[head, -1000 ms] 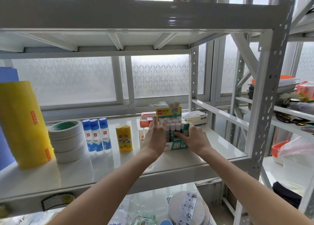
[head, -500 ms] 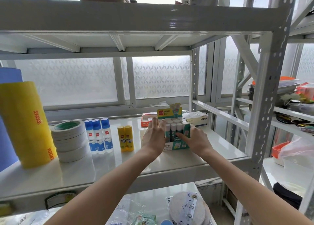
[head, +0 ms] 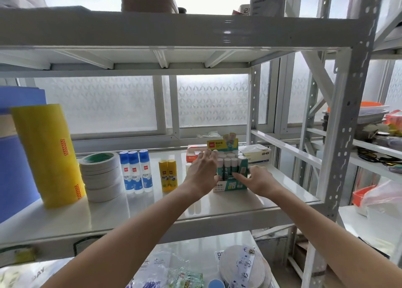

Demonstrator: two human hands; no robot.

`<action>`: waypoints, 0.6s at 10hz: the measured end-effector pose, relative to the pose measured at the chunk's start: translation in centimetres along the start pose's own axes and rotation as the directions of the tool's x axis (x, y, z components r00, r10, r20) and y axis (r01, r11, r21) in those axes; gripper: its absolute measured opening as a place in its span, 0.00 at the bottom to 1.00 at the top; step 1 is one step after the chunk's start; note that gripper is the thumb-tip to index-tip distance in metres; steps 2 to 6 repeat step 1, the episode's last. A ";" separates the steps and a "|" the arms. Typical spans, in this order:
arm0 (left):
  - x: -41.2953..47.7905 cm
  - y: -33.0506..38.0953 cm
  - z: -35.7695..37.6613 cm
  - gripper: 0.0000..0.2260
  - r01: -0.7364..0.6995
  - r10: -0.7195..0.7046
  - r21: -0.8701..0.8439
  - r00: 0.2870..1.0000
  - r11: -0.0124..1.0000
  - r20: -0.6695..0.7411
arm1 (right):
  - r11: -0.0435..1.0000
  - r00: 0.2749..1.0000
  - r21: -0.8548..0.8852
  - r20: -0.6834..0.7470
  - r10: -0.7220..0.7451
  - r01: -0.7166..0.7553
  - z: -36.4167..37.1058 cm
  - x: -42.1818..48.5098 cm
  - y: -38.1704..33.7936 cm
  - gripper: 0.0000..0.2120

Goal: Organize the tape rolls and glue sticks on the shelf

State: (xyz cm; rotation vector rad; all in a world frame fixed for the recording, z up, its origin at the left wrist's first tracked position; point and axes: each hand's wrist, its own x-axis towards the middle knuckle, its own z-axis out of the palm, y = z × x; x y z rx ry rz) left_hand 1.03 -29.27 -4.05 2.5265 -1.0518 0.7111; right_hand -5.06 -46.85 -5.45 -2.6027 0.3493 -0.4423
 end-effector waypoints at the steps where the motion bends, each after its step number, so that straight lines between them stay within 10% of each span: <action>1: -0.7 0.0 -1.1 0.26 -0.031 0.031 0.012 1.000 0.999 0.001 | 0.996 0.999 -0.093 0.051 0.011 -0.007 -1.1 -0.5 -0.5 0.16; 6: -0.7 0.0 -1.1 0.26 -0.031 0.031 0.012 1.000 0.999 0.001 | 0.996 0.999 -0.093 0.051 0.011 -0.007 -1.1 -0.5 -0.5 0.16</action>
